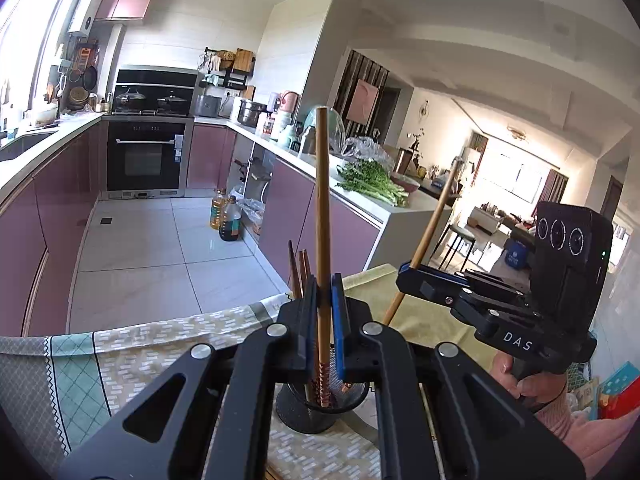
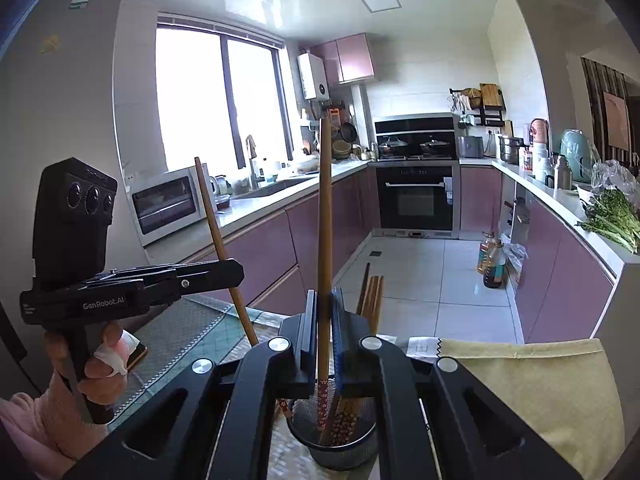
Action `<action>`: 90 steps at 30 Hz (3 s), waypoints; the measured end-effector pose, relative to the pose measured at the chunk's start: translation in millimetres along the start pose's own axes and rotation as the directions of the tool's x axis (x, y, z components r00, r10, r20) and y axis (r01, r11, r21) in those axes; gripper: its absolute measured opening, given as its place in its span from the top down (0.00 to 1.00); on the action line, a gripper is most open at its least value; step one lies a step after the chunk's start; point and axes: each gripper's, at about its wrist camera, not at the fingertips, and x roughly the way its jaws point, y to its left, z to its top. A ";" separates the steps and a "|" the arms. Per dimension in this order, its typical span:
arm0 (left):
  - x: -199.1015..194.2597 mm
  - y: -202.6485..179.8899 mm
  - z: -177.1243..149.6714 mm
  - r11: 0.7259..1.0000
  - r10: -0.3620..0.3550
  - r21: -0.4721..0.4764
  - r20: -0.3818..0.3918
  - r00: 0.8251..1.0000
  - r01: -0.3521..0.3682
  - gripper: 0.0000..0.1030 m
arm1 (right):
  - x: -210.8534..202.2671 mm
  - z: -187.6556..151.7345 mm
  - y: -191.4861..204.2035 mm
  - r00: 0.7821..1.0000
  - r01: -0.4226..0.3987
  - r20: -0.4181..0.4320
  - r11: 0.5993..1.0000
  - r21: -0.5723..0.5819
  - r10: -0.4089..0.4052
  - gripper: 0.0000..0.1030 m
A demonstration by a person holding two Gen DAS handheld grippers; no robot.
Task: Organize utensils
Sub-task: 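Lower the left gripper's chopstick into the cup and open while the right gripper releases its own, then move both open grippers back down to the chopsticks on the cloth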
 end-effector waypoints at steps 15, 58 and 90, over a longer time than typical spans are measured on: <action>67.4 8.6 -37.4 0.997 0.043 0.073 -0.228 0.973 -0.027 0.93 | 45.3 -32.1 -14.0 0.977 0.033 -0.209 0.999 0.030 -0.026 0.94; -20.5 69.2 -147.9 0.957 0.270 -0.049 -0.200 0.942 -0.285 0.59 | 63.1 -117.3 61.7 0.910 -0.185 -0.369 0.982 0.045 0.189 0.73; 15.7 65.6 -201.6 0.952 0.256 -0.071 -0.354 0.900 -0.299 0.57 | 97.5 -154.9 74.0 0.863 -0.093 -0.492 0.993 0.067 0.114 0.76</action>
